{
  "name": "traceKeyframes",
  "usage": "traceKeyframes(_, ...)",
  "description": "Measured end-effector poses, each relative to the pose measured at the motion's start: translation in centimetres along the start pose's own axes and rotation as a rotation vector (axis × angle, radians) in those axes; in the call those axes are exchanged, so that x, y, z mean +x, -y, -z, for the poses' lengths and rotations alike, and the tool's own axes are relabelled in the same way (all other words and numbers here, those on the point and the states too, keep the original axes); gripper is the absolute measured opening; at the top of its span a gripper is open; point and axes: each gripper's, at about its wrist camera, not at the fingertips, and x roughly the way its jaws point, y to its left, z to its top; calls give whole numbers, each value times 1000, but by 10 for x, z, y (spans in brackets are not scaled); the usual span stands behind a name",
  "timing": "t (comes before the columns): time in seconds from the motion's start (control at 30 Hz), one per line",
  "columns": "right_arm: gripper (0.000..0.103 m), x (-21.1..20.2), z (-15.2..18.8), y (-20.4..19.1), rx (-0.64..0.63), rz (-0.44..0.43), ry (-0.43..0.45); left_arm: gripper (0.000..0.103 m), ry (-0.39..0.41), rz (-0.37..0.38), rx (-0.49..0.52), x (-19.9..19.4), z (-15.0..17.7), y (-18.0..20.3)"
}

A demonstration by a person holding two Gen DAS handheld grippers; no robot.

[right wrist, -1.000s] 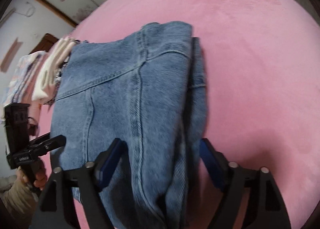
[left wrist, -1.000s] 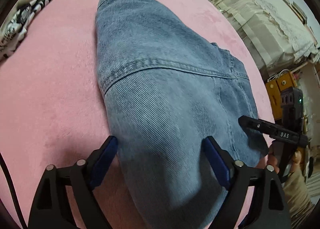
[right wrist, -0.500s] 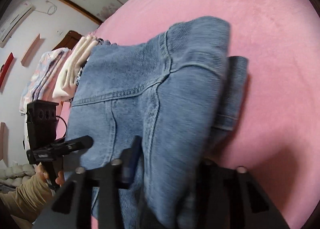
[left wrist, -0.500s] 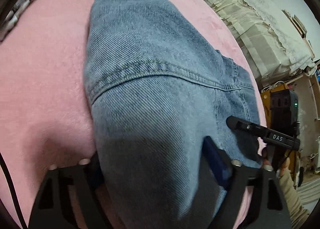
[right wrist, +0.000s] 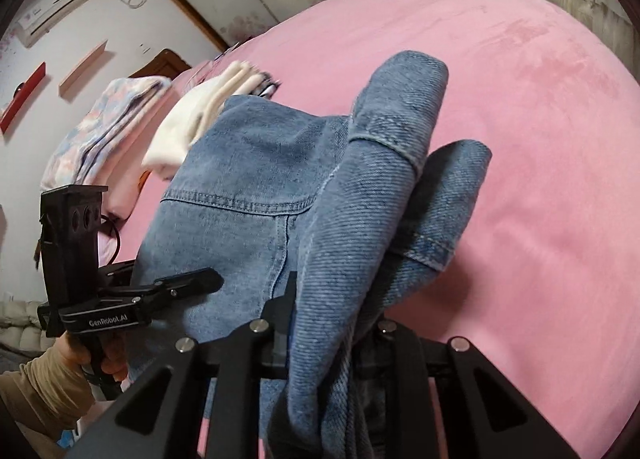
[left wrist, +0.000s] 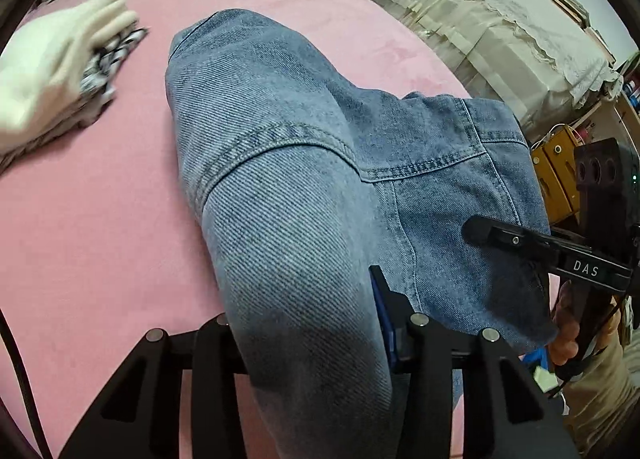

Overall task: Fold large clothes
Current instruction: 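Carry the bundle with the right tool onto the folded clothes stack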

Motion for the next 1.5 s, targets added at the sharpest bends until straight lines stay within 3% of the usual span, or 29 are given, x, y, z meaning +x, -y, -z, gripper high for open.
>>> traceKeyframes(0.33, 19, 18, 52, -85, -19, -55, -78, 42, -55, -68, -36, -79, 76, -54)
traceKeyframes(0.57, 19, 37, 51, -142, -69, -83, -119, 42, -66, -99, -74, -122, 98, -91)
traceKeyframes(0.73, 19, 38, 22, -190, -133, -114, -104, 42, -35, -128, -66, -170, 91, -119)
traceKeyframes(0.93, 19, 51, -60, -249, -169, -153, -27, 42, 48, -187, -25, -229, 28, -158)
traceKeyframes(1.2, 19, 113, -214, -296, -177, -169, 98, 43, 138, -234, 37, -267, -127, -259)
traceKeyframes(1.37, 19, 188, -289, -287, -115, -181, 141, 44, 159, -276, 63, -246, -207, -328)
traceKeyframes(1.5, 21, 263, -312, -264, -80, -114, 114, 50, 143, -332, 9, -181, -248, -379)
